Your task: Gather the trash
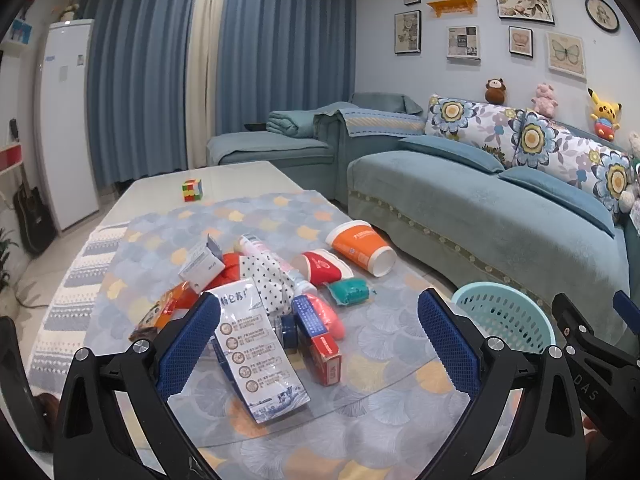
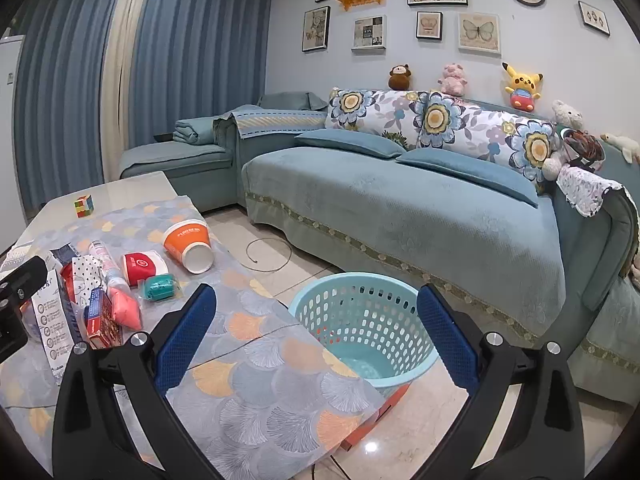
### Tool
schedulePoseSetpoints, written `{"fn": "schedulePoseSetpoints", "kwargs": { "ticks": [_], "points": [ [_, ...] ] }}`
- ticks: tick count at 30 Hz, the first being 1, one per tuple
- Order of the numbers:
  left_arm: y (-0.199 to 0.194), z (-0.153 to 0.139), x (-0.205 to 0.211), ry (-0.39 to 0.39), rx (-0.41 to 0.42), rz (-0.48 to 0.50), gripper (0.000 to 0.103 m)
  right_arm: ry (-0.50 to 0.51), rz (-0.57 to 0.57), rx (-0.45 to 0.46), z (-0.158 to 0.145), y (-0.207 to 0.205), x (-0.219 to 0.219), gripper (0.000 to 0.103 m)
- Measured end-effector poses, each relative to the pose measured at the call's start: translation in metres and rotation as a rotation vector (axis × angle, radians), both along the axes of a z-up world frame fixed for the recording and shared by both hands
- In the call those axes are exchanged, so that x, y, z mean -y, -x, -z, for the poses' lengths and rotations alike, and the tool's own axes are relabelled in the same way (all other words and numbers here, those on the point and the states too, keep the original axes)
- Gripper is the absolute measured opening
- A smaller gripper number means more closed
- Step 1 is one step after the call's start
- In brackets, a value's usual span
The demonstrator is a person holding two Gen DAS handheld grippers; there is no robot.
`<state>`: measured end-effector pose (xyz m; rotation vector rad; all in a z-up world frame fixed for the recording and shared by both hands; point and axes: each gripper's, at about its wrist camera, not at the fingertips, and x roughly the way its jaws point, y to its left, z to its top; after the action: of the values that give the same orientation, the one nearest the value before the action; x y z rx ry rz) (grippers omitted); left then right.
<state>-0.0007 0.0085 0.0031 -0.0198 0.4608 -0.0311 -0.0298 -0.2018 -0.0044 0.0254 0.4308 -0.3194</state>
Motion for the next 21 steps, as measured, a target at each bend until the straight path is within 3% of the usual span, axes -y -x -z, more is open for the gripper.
{"fn": "schedulePoseSetpoints", "kwargs": {
  "ticks": [21],
  "points": [
    [0.0001, 0.0012, 0.0004, 0.011, -0.005, -0.003, 0.096, -0.016, 0.001, -0.018, 0.0055, -0.0046, 0.0034, 0.095]
  ]
}}
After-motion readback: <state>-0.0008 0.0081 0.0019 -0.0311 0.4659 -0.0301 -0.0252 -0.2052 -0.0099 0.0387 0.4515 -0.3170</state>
